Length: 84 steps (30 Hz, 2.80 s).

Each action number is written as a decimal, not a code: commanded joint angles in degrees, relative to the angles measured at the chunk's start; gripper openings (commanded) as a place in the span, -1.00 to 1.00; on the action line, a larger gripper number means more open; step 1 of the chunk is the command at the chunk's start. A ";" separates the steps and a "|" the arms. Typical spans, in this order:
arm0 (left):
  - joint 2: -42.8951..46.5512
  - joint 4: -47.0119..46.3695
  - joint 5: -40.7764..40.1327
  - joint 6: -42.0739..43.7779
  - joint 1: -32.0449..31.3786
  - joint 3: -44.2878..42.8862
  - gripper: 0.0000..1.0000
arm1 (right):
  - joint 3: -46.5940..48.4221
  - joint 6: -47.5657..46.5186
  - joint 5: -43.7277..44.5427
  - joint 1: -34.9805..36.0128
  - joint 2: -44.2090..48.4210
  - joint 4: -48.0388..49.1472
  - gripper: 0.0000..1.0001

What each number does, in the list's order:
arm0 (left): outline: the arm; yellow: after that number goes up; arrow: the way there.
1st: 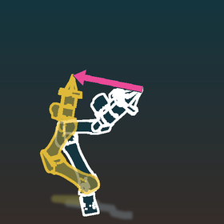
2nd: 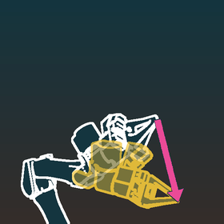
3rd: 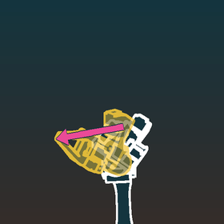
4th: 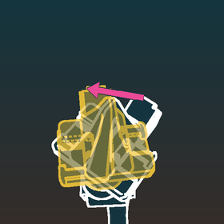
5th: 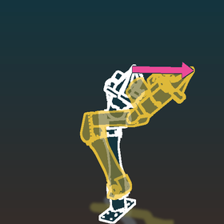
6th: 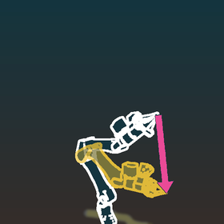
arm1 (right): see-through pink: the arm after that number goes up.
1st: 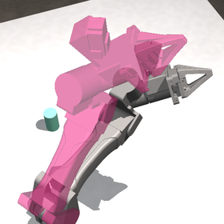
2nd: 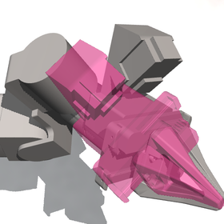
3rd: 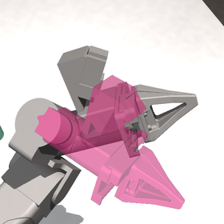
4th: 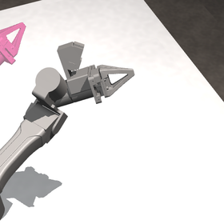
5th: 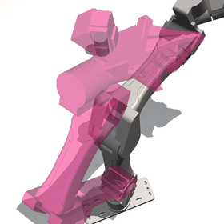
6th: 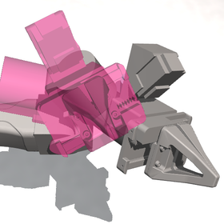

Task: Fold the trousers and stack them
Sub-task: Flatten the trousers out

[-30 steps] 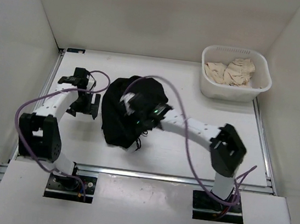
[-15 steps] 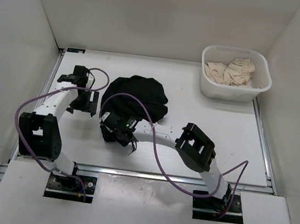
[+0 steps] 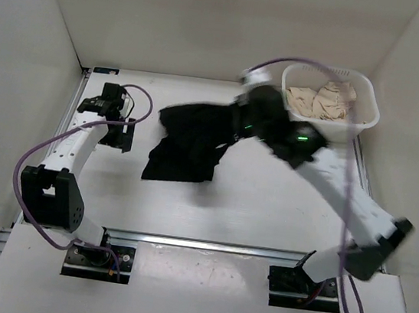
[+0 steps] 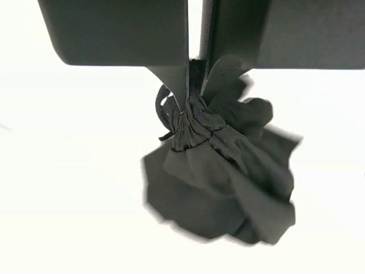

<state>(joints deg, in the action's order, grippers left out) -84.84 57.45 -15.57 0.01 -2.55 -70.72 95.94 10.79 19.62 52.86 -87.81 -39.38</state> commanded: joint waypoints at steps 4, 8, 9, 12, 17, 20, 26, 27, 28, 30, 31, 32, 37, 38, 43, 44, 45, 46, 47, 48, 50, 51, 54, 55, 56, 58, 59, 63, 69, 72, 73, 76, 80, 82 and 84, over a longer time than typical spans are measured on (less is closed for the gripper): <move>-1.11 -0.23 -6.22 -0.01 -12.73 -9.96 1.00 | 1.45 4.68 2.62 -16.90 15.99 -11.68 -1.00; -5.33 -0.23 -3.07 -0.01 -24.41 -9.97 1.00 | -5.75 4.68 -0.71 -24.81 19.34 -11.17 -1.00; -7.17 -0.23 -1.41 -0.01 -28.53 -9.97 1.00 | -7.94 4.68 -1.50 -25.95 19.87 -11.16 -1.00; -11.29 -1.89 2.74 -0.01 -33.12 -8.04 1.00 | -10.24 4.68 -4.40 -30.18 20.48 -11.69 -1.00; -19.91 -14.70 -4.17 -0.01 -35.42 -4.34 1.00 | -12.44 4.68 -6.17 -32.73 21.10 -12.22 -1.00; -26.59 -18.42 -7.01 -0.01 -34.90 -5.73 1.00 | -12.44 4.68 -6.17 -33.26 21.63 -12.74 -1.00; -30.65 -18.43 -7.01 -0.01 -32.35 -9.70 -0.72 | -11.84 3.55 -4.94 -33.88 21.63 -13.80 -1.00; -29.95 -18.43 -7.80 -0.01 -30.43 -8.74 -0.72 | -11.83 2.84 -4.42 -33.88 21.63 -13.80 -1.00; -29.16 -18.43 -8.68 -0.01 -29.19 -6.65 -0.72 | -10.87 2.14 -3.89 -34.40 21.63 -13.80 -1.00; -25.57 -18.43 -10.70 -0.01 -23.60 -4.79 -0.72 | -7.54 0.21 -3.88 -34.93 19.44 -13.80 -1.00; -23.81 -17.82 -11.23 -0.01 -21.03 -4.26 -0.72 | -5.78 -0.41 -3.88 -35.54 18.47 -13.80 -1.00; -21.88 -17.81 -11.23 -0.01 -18.31 -4.25 -0.72 | -3.94 -1.20 -3.36 -35.55 16.46 -14.49 -1.00; -10.53 -14.92 -12.53 -0.01 -1.71 -9.52 -0.72 | 10.81 -2.88 1.46 -40.64 9.51 -17.58 -1.00; -9.65 -14.91 -13.42 -0.01 -0.02 -9.53 -0.72 | 12.24 -2.88 2.17 -41.43 7.67 -18.19 -1.00; -3.85 -12.90 -15.63 -0.01 7.81 -0.58 -0.64 | 15.33 0.02 3.41 -43.98 6.24 -21.17 -1.00; -1.76 -12.19 -15.63 -0.01 8.78 1.18 -0.50 | 14.72 0.02 4.37 -44.77 6.25 -21.88 -1.00; -0.86 -12.19 -14.93 -0.01 10.44 4.59 -0.40 | 14.02 0.55 5.33 -44.77 7.55 -22.58 -1.00; 0.97 -10.88 -14.40 -0.01 12.54 9.24 0.30 | 10.01 0.55 7.78 -45.38 10.61 -23.63 -1.00; 0.99 -10.17 -14.40 -0.01 12.57 9.28 0.31 | 9.97 0.55 7.81 -45.39 10.64 -23.64 -1.00; 0.99 -10.17 -13.88 -0.01 13.35 9.28 0.46 | 8.05 0.03 7.81 -45.39 12.21 -23.64 -1.00; 0.47 -8.68 -11.77 -0.01 13.36 8.67 0.76 | 6.55 0.02 6.58 -45.39 13.62 -23.64 -1.00; -0.49 -7.37 -10.37 -0.01 13.36 6.32 0.82 | 5.93 0.02 6.57 -45.39 13.63 -24.34 -1.00; -3.83 -4.99 -8.17 -0.01 12.83 1.30 0.82 | 5.31 0.02 7.27 -45.39 13.63 -25.05 -1.00; -4.97 -4.98 -6.68 -0.01 12.83 -1.59 0.82 | 4.53 0.02 6.67 -45.39 13.63 -25.05 -1.00; -6.03 -4.98 -5.62 -0.01 12.83 -2.66 0.82 | 4.00 0.02 5.97 -45.39 13.63 -24.53 -1.00; -9.55 -3.58 -4.03 -0.01 11.61 -3.29 0.82 | 3.29 0.02 5.26 -45.39 13.63 -24.52 -1.00; -10.60 -1.40 -4.03 -0.01 11.08 -3.29 0.82 | 2.50 0.02 4.65 -45.39 13.63 -24.52 -1.00; -12.02 0.12 -1.66 -0.01 9.85 1.80 0.82 | -1.09 1.07 3.95 -45.39 14.16 -23.38 -1.00; -12.01 -2.51 8.72 -0.01 5.71 8.92 0.71 | -3.83 1.61 2.88 -45.91 13.64 -21.45 -1.00; -16.40 -4.97 5.13 -0.01 5.71 9.55 -0.72 | -0.51 1.61 -0.18 -45.92 10.92 -20.84 -1.00; -17.98 -5.59 4.24 -0.01 5.71 8.59 -0.72 | 0.99 1.08 -1.50 -45.92 10.21 -20.83 -1.00; -18.61 -5.60 2.22 -0.01 7.80 1.13 -0.72 | 9.24 -0.67 -8.42 -45.92 7.84 -16.97 -1.00; -18.61 -4.20 0.10 -0.01 11.85 -17.04 -0.72 | 24.18 -3.39 -11.26 -45.92 5.11 -12.23 -1.00; -19.66 -2.27 0.10 -0.01 15.37 -29.96 -0.72 | 30.32 -3.93 -11.27 -45.92 4.40 -9.42 -1.00; -20.72 -0.24 0.10 -0.01 16.69 -39.18 -0.72 | 31.24 -5.51 -12.06 -45.92 4.92 -8.00 -1.00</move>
<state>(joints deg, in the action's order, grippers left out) -108.22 55.29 -13.19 0.14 11.00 -98.04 122.08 8.38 10.17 7.14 -85.17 -55.37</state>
